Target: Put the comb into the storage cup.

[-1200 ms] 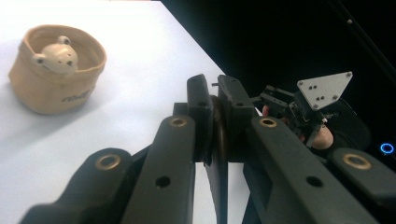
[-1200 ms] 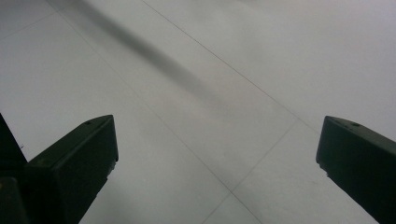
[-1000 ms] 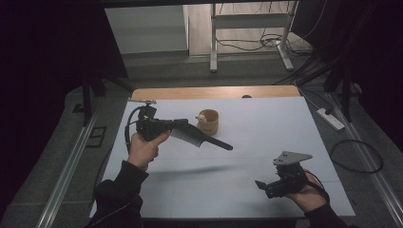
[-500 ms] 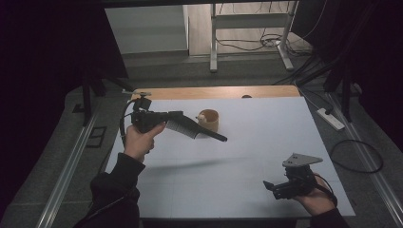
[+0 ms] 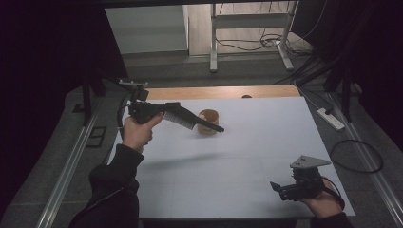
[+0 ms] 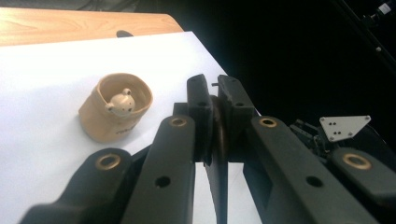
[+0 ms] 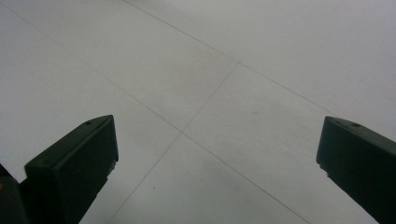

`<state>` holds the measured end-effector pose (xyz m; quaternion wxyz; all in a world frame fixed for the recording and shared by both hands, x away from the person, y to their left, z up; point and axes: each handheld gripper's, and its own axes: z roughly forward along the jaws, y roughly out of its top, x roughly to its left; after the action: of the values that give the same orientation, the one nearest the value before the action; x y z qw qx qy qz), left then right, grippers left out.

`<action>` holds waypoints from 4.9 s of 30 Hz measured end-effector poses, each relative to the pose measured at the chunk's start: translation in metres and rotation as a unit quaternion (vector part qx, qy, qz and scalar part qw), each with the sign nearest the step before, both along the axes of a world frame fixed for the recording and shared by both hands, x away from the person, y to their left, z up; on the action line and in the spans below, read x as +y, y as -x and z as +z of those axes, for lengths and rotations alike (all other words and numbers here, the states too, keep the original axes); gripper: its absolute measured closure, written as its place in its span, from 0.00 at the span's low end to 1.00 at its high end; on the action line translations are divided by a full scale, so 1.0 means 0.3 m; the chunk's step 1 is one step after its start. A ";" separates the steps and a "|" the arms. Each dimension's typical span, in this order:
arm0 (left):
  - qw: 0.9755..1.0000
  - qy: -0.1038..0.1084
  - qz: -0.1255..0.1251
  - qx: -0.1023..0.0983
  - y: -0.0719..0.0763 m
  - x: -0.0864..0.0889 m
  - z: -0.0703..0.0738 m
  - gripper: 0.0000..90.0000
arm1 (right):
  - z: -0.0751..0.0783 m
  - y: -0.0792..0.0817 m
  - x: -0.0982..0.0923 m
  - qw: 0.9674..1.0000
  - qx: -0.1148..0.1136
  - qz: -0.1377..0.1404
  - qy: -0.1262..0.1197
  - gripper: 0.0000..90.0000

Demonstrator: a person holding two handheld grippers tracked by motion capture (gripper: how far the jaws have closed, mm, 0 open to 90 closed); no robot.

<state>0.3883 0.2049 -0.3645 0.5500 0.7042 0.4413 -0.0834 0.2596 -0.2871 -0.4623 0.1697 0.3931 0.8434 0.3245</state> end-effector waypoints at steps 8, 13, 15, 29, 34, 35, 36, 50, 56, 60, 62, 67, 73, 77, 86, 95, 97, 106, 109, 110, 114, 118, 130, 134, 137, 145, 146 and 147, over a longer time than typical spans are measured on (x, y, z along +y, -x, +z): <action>1.000 -0.008 0.018 0.001 -0.026 0.021 0.021 0.93 | 0.002 0.017 -0.032 1.000 0.009 -0.023 -0.003 0.00; 1.000 -0.006 0.029 -0.007 -0.040 0.031 0.035 0.93 | 0.008 0.030 -0.053 0.999 0.010 -0.044 -0.007 0.00; 0.999 -0.008 0.033 -0.007 -0.047 0.032 0.039 0.93 | 0.010 0.035 -0.061 0.999 0.013 -0.051 -0.007 0.00; 0.998 -0.020 0.055 -0.005 -0.092 0.043 0.065 0.93 | 0.023 0.073 -0.094 0.997 0.008 -0.077 -0.015 0.00; 0.997 -0.026 0.066 -0.006 -0.109 0.045 0.074 0.93 | 0.025 0.082 -0.100 0.997 0.006 -0.078 -0.016 0.00; 0.997 -0.027 0.067 -0.005 -0.112 0.045 0.074 0.93 | 0.025 0.083 -0.100 0.997 0.005 -0.077 -0.016 0.00; 0.997 -0.029 0.069 -0.004 -0.116 0.044 0.073 0.93 | 0.026 0.084 -0.100 0.997 0.004 -0.077 -0.015 0.00; 0.995 -0.054 0.083 0.010 -0.174 0.015 0.054 0.93 | 0.028 0.090 -0.108 0.996 0.000 -0.080 -0.023 0.00; 0.994 -0.063 0.084 0.016 -0.196 -0.003 0.047 0.93 | 0.028 0.092 -0.108 0.997 -0.001 -0.080 -0.024 0.00; 0.994 -0.070 0.086 0.016 -0.209 -0.016 0.043 0.93 | 0.030 0.094 -0.111 0.996 -0.003 -0.081 -0.029 0.00; 0.993 -0.074 0.088 0.016 -0.216 -0.023 0.041 0.93 | 0.030 0.094 -0.114 0.996 -0.002 -0.083 -0.032 0.00; 0.993 -0.080 0.088 0.022 -0.232 -0.040 0.029 0.93 | 0.030 0.093 -0.114 0.996 -0.001 -0.082 -0.031 0.00; 0.992 -0.086 0.088 0.031 -0.251 -0.053 0.013 0.93 | 0.029 0.092 -0.115 0.996 0.001 -0.082 -0.031 0.00; 0.992 -0.088 0.087 0.036 -0.260 -0.056 0.003 0.93 | 0.028 0.091 -0.114 0.996 0.002 -0.082 -0.031 0.00; 0.991 -0.093 0.088 0.046 -0.275 -0.068 -0.021 0.93 | 0.027 0.089 -0.113 0.996 0.005 -0.083 -0.030 0.00; 0.990 -0.099 0.086 0.054 -0.291 -0.090 -0.046 0.93 | 0.027 0.089 -0.113 0.996 0.007 -0.081 -0.028 0.00; 0.990 -0.100 0.086 0.055 -0.293 -0.092 -0.050 0.93 | 0.027 0.089 -0.113 0.996 0.007 -0.080 -0.028 0.00; 0.989 -0.104 0.085 0.059 -0.299 -0.102 -0.068 0.93 | 0.026 0.087 -0.112 0.996 0.008 -0.079 -0.027 0.00; 0.989 -0.106 0.085 0.060 -0.301 -0.108 -0.076 0.93 | 0.026 0.087 -0.112 0.996 0.009 -0.079 -0.027 0.00; 0.989 -0.107 0.084 0.061 -0.302 -0.109 -0.077 0.93 | 0.026 0.087 -0.112 0.997 0.009 -0.079 -0.026 0.00; 0.989 -0.108 0.085 0.063 -0.304 -0.112 -0.087 0.93 | 0.026 0.087 -0.112 0.997 0.010 -0.078 -0.026 0.00; 0.989 -0.105 0.085 0.068 -0.307 -0.116 -0.102 0.93 | 0.025 0.087 -0.111 0.997 0.010 -0.077 -0.026 0.00; 0.988 -0.094 0.096 0.074 -0.313 -0.102 -0.129 0.92 | 0.024 0.085 -0.110 0.997 0.012 -0.076 -0.024 0.00; 0.988 -0.091 0.100 0.071 -0.317 -0.102 -0.133 0.92 | 0.024 0.085 -0.110 0.997 0.012 -0.076 -0.024 0.00; 0.988 -0.091 0.103 0.070 -0.322 -0.105 -0.136 0.91 | 0.024 0.085 -0.110 0.997 0.013 -0.076 -0.025 0.00; 0.987 -0.103 0.104 0.066 -0.331 -0.124 -0.159 0.80 | 0.024 0.085 -0.112 0.997 0.013 -0.076 -0.027 0.00; 0.987 -0.104 0.106 0.064 -0.331 -0.125 -0.160 0.77 | 0.024 0.085 -0.112 0.997 0.013 -0.076 -0.027 0.00; 0.987 -0.104 0.106 0.062 -0.331 -0.126 -0.160 0.76 | 0.024 0.085 -0.112 0.997 0.013 -0.076 -0.027 0.00</action>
<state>0.4875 0.1672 -0.4124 0.4508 0.7004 0.5529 -0.0214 0.2341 -0.3207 -0.4550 0.1723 0.4646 0.8043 0.3280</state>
